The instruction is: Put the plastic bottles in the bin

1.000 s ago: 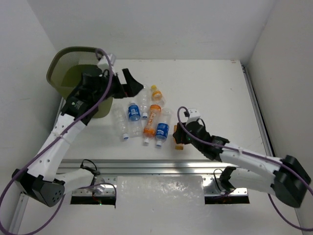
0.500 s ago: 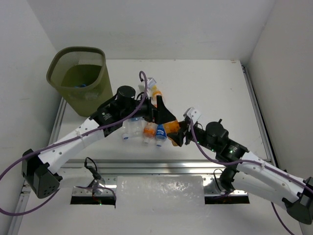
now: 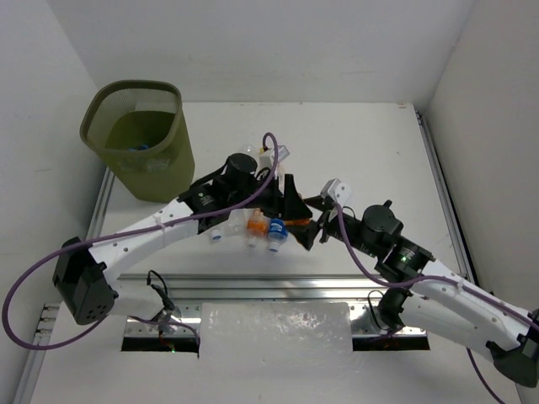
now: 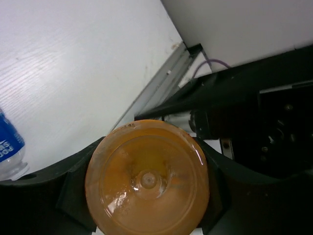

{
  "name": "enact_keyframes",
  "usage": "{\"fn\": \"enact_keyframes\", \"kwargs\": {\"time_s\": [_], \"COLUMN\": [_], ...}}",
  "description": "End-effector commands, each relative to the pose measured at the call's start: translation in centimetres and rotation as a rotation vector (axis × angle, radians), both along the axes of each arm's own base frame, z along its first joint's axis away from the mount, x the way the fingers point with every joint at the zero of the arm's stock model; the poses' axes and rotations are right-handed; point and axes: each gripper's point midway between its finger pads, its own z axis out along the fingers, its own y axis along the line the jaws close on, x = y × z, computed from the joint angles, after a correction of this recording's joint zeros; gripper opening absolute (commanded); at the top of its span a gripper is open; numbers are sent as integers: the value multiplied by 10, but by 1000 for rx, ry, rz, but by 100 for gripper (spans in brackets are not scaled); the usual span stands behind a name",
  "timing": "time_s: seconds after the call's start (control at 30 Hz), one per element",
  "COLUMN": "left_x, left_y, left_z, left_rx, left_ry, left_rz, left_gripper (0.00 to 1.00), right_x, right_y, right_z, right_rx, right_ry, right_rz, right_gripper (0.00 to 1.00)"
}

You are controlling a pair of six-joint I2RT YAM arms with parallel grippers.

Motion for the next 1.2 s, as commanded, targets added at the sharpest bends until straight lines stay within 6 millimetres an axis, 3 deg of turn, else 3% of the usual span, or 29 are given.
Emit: {"fn": "enact_keyframes", "kwargs": {"time_s": [0.0, 0.03, 0.1, 0.13, 0.17, 0.2, 0.23, 0.27, 0.3, 0.33, 0.37, 0.4, 0.47, 0.5, 0.53, 0.6, 0.63, 0.73, 0.77, 0.8, 0.87, 0.9, 0.97, 1.0, 1.03, 1.07, 1.1, 1.13, 1.17], "left_x": [18, 42, 65, 96, 107, 116, 136, 135, 137, 148, 142, 152, 158, 168, 175, 196, 203, 226, 227, 227, 223, 214, 206, 193, 188, 175, 170, 168, 153], "left_y": [11, 29, 65, 103, 126, 152, 197, 225, 249, 292, 315, 355, 388, 413, 425, 446, 458, 465, 466, 465, 463, 460, 456, 448, 444, 431, 426, 421, 416], "left_z": [65, 72, 100, 108, 138, 141, 149, 173, 186, 189, 210, 206, 212, 203, 198, 180, 174, 157, 159, 160, 163, 172, 170, 182, 168, 185, 182, 167, 177], "left_rx": [-59, -8, 79, 134, 115, 155, 193, 216, 240, 313, 340, 421, 475, 500, 504, 503, 490, 484, 483, 477, 479, 460, 470, 440, 452, 391, 379, 378, 348], "left_ry": [-140, -186, -235, -260, -294, -276, -282, -316, -331, -334, -360, -342, -341, -314, -302, -269, -250, -211, -215, -217, -227, -251, -262, -293, -271, -328, -335, -319, -357], "left_rz": [125, 283, 471, 653, 734, 796, 947, 1037, 1121, 1275, 1344, 1474, 1566, 1611, 1626, 1639, 1633, 1590, 1592, 1583, 1574, 1566, 1538, 1514, 1485, 1440, 1417, 1398, 1388], "left_gripper": [0, 0, 0, 0, 0, 0, 0, 0, 0, 0, 1, 4, 16, 18, 23, 33, 53, 84, 91, 96, 100, 100, 100, 100, 100, 100, 100, 100, 100], "right_x": [1, 4, 21, 26, 36, 38, 40, 42, 43, 44, 47, 49, 55, 58, 60, 67, 69, 83, 89, 95, 106, 110, 123, 125, 130, 130, 129, 127, 125], "right_y": [0, -3, -22, -30, -43, -47, -51, -52, -52, -51, -50, -49, -42, -40, -36, -24, -17, -1, 5, 9, 10, 8, 8, 6, 6, 5, 4, 1, 1], "right_z": [44, 43, 34, 23, 22, 19, 3, 7, 2, -11, -7, -10, -21, -24, -26, -39, -43, -63, -58, -76, -85, -107, -118, -140, -144, -152, -166, -174, -181], "right_rx": [103, 106, 76, 35, 22, 12, -52, -58, -76, -125, -124, -124, -126, -114, -105, -91, -92, -128, -103, -139, -133, -178, -169, -217, -225, -234, -259, -273, -269], "right_ry": [-114, -101, -55, -19, -6, 20, 61, 70, 91, 127, 139, 172, 254, 276, 297, 372, 398, 487, 510, 551, 605, 650, 699, 731, 740, 756, 775, 789, 808], "right_rz": [-6, -36, -181, -236, -332, -364, -390, -404, -410, -413, -426, -441, -473, -490, -492, -512, -504, -546, -562, -583, -634, -670, -714, -738, -754, -772, -787, -799, -808], "right_gripper": [99, 99, 99, 99, 99, 99, 99, 99, 99, 99, 99, 99, 99, 99, 99, 99, 99, 99, 99, 99, 99, 99, 99, 99, 99, 99, 99, 99, 98]}}
